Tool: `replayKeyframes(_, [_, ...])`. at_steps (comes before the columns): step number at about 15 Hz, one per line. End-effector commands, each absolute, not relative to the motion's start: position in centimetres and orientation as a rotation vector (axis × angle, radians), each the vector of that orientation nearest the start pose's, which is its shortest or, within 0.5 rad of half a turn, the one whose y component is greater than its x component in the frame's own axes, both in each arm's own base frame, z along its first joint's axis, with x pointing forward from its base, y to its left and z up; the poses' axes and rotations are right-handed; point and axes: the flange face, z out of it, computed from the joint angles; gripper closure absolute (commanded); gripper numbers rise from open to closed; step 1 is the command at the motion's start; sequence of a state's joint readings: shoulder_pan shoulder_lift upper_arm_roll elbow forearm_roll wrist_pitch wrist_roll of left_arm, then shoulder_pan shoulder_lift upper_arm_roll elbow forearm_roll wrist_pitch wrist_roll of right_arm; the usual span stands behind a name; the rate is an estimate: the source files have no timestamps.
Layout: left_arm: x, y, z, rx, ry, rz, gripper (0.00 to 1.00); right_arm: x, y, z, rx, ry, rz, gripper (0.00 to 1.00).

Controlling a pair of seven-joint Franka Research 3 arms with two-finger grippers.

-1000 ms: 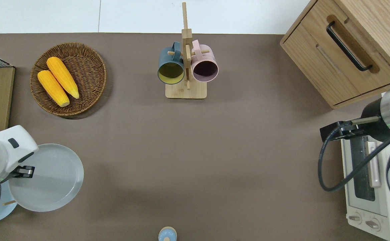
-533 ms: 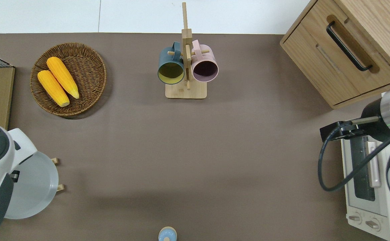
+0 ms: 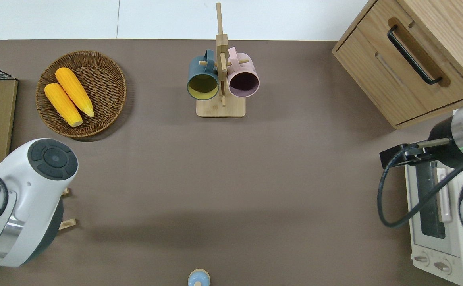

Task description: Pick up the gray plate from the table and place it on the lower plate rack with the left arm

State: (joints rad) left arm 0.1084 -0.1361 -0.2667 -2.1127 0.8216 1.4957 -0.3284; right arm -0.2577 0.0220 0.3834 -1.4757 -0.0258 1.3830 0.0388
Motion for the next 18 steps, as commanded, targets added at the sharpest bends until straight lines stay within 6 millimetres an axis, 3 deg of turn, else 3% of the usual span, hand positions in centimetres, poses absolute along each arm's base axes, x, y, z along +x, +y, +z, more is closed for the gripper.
replayKeyframes(1, [47.0, 0.6, 46.1, -2.128, -0.061, 0.288, 1.0, 53.6, 6.0, 64.6, -3.169, -0.108, 0.179, 0.017])
replayKeyframes(6, [46.2, 1.0, 44.2, -2.112, -0.082, 0.308, 1.0, 53.6, 6.0, 64.6, -3.169, -0.108, 0.178, 0.017])
replayKeyframes(16, [47.2, 1.1, 40.1, -2.123, -0.04, 0.368, 1.0, 53.6, 5.9, 64.6, -3.169, -0.105, 0.181, 0.017])
replayKeyframes(18, [47.3, 1.2, 40.1, -2.134, -0.04, 0.364, 0.91, 53.6, 6.0, 64.6, -3.169, -0.108, 0.179, 0.017])
